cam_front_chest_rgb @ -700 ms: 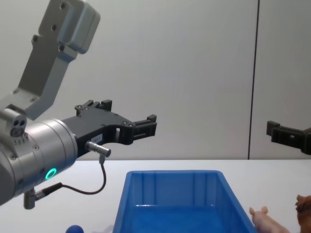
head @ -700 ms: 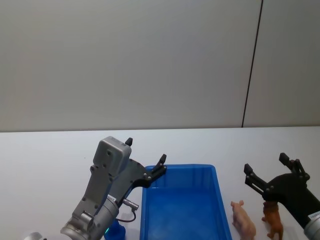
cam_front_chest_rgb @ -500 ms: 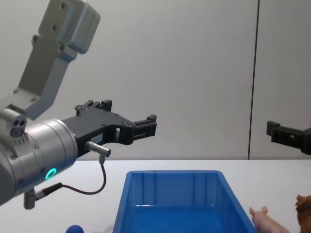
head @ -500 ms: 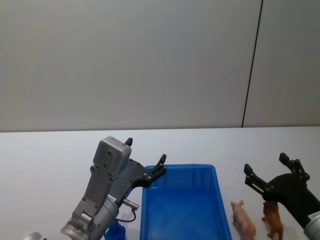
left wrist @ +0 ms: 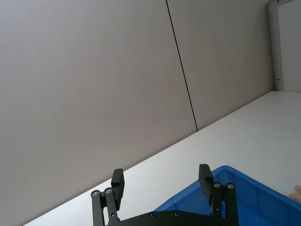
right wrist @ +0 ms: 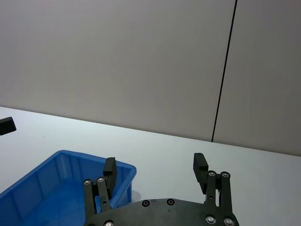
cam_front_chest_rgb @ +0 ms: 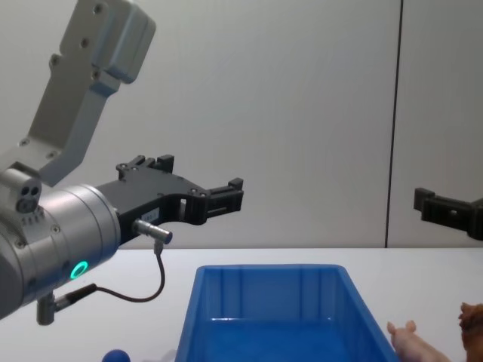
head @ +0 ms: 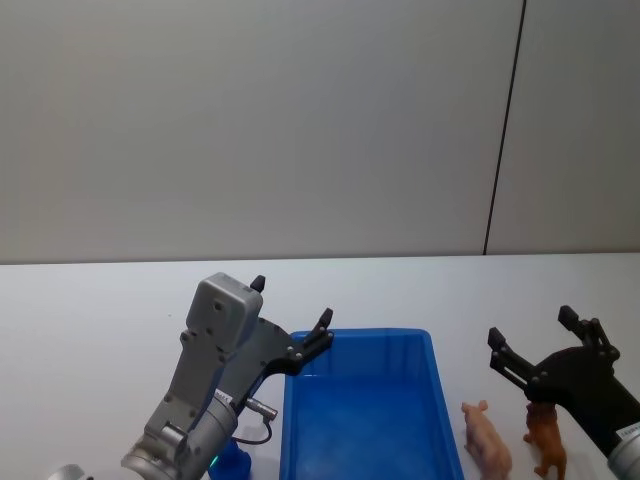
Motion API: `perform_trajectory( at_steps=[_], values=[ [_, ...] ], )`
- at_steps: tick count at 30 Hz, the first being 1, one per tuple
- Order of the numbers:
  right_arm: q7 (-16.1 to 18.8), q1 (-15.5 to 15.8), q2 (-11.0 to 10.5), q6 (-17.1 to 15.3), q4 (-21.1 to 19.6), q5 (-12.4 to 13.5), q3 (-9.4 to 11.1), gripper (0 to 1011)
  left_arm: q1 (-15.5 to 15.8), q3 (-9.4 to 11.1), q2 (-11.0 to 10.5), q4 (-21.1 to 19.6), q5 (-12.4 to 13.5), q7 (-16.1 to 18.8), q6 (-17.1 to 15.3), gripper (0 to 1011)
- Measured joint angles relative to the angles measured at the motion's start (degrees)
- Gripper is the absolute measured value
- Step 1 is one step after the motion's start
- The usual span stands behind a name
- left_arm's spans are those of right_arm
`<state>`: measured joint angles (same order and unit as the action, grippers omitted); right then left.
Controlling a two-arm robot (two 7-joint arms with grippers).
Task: Pick up the two dolls from the table and place them into the box.
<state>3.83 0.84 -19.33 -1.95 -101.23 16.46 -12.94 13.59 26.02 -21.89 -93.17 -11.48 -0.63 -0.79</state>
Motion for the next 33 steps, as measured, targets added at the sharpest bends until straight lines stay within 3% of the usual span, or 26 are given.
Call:
perform_trajectory(
  at_steps=[26,33],
  values=[
    [-0.1,0.1,-0.1,-0.1,0.0,0.0,0.1,1001,0.0,0.0,0.0,0.0,0.0,0.0,0.0,1001],
    [-1.0,0.3,-0.3,-1.9,0.0,0.0,0.5,1001,0.0,0.0,0.0,0.0,0.0,0.0,0.0,1001]
  ],
)
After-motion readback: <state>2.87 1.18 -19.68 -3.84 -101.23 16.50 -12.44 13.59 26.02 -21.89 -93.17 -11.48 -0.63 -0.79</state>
